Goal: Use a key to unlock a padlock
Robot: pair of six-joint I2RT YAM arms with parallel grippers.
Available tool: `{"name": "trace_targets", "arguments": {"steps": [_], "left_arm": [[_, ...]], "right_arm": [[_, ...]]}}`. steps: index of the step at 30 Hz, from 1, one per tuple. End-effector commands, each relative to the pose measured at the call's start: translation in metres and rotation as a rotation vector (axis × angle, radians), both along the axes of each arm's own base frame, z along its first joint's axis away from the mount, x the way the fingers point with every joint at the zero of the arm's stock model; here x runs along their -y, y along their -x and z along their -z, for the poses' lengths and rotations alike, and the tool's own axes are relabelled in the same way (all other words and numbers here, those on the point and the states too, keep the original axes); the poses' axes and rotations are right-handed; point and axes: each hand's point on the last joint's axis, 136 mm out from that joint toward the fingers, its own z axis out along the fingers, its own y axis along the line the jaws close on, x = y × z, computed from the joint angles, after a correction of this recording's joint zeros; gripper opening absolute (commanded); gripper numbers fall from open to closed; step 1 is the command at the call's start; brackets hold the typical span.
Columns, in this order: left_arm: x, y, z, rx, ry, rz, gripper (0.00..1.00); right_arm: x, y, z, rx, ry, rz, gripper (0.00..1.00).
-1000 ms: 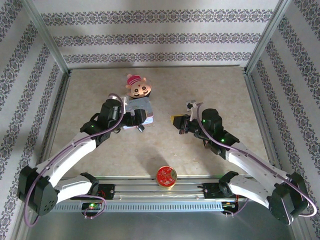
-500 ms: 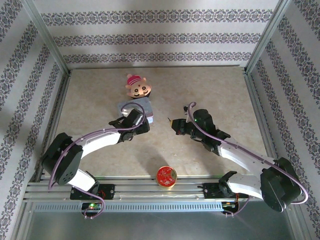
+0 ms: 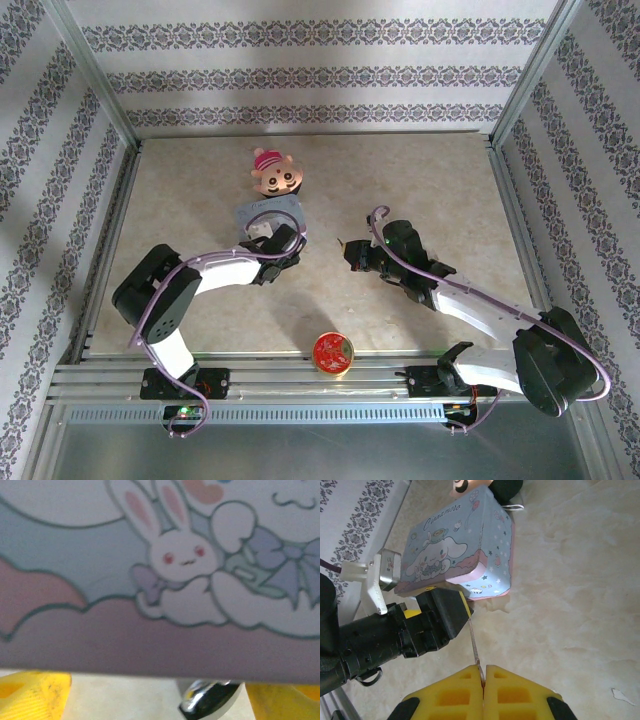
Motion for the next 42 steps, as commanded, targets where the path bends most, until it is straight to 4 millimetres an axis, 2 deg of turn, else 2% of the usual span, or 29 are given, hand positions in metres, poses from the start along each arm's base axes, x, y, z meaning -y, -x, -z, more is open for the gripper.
{"name": "trace_targets", "arguments": {"steps": [1,7,13,16,18,23,24,33,37,38,42], "left_arm": [[0.012,-0.017,-0.009,0.072,0.041,-0.033,0.86],[0.016,-0.023,-0.009,0.100,0.060,-0.040,0.85],[0.002,-0.022,-0.012,0.107,-0.025,-0.079,0.85],[-0.002,-0.021,-0.012,0.114,-0.038,-0.094,0.82],[0.001,-0.022,-0.012,0.124,-0.019,-0.086,0.76],[0.011,-0.025,-0.008,0.120,0.004,-0.049,0.73],[0.012,-0.026,-0.008,0.119,-0.001,-0.040,0.69],[0.023,-0.032,-0.004,0.098,-0.063,0.022,0.66],[0.023,-0.035,-0.005,0.106,-0.067,0.012,0.64],[0.023,-0.035,-0.005,0.107,-0.073,0.008,0.61],[0.020,-0.037,-0.006,0.113,-0.096,-0.002,0.60]], "right_arm": [[0.006,-0.006,-0.002,0.025,-0.004,0.047,0.00],[0.008,-0.008,-0.007,0.053,0.000,0.055,0.00],[0.008,-0.008,-0.007,0.052,-0.004,0.060,0.00],[0.008,-0.008,-0.005,0.048,-0.004,0.062,0.00],[0.007,-0.009,-0.006,0.050,-0.008,0.062,0.00],[0.005,-0.009,-0.007,0.049,-0.012,0.057,0.00],[0.005,-0.009,-0.007,0.050,-0.012,0.057,0.00],[0.002,-0.010,-0.009,0.049,-0.019,0.051,0.00],[0.002,-0.010,-0.011,0.053,-0.024,0.048,0.00],[0.002,-0.010,-0.011,0.054,-0.024,0.049,0.00],[0.003,-0.008,-0.012,0.056,-0.027,0.050,0.00]]}}
